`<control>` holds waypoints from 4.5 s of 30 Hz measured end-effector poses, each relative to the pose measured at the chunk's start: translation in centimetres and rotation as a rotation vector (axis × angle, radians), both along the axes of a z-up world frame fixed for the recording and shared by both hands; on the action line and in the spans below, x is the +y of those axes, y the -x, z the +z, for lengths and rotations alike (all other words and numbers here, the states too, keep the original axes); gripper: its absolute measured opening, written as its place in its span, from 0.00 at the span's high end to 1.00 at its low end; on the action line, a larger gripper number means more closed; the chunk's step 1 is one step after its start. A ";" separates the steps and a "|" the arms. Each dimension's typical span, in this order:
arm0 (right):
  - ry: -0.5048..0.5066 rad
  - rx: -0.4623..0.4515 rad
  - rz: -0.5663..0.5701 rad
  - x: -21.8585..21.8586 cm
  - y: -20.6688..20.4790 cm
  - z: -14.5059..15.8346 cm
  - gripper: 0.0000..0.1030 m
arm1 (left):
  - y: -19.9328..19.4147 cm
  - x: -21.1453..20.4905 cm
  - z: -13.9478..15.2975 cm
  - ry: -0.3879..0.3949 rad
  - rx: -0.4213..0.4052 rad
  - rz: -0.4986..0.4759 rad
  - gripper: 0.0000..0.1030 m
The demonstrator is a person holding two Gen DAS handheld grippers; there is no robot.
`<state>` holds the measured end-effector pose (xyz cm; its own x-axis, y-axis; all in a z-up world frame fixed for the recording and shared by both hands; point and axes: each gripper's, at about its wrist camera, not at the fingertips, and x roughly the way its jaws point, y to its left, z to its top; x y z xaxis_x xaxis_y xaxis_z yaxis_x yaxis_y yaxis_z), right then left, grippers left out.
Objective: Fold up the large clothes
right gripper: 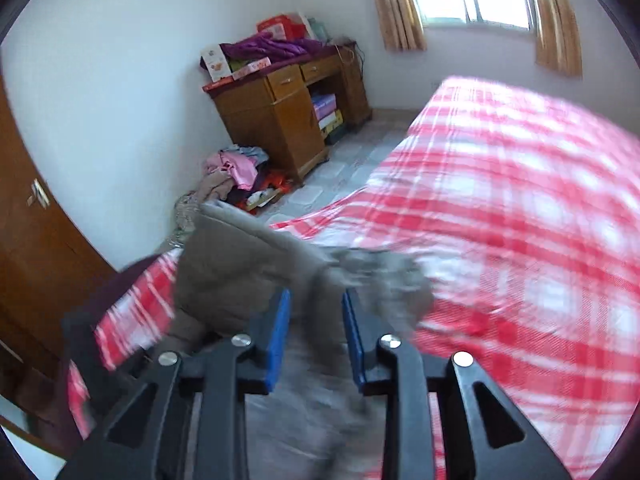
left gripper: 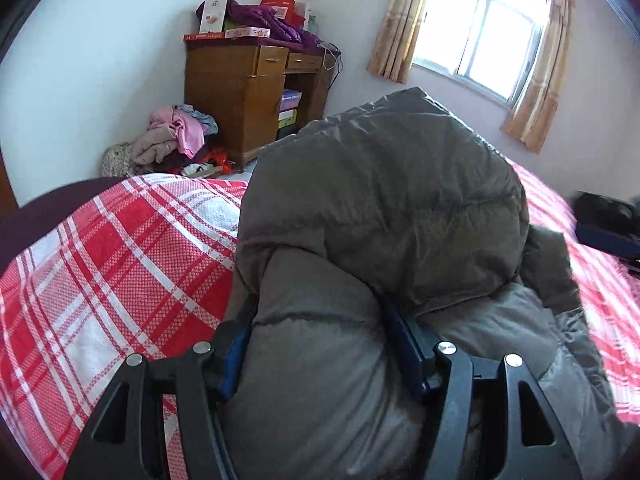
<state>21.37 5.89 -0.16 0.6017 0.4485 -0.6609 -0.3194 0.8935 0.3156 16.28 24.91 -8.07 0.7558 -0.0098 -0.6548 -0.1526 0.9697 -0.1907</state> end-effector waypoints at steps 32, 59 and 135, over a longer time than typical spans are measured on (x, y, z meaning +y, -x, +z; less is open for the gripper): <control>0.161 0.002 -0.136 1.8 -4.0 -11.8 0.86 | -2.8 -1.4 0.0 -0.141 0.175 -0.034 0.28; 0.331 -0.037 -0.083 2.8 -1.2 -8.1 0.86 | -6.8 -1.3 -0.9 -0.317 0.198 0.020 0.19; 0.158 -0.436 -0.283 -5.5 43.1 4.5 0.13 | 41.1 -8.5 12.4 -0.316 -0.185 0.062 0.19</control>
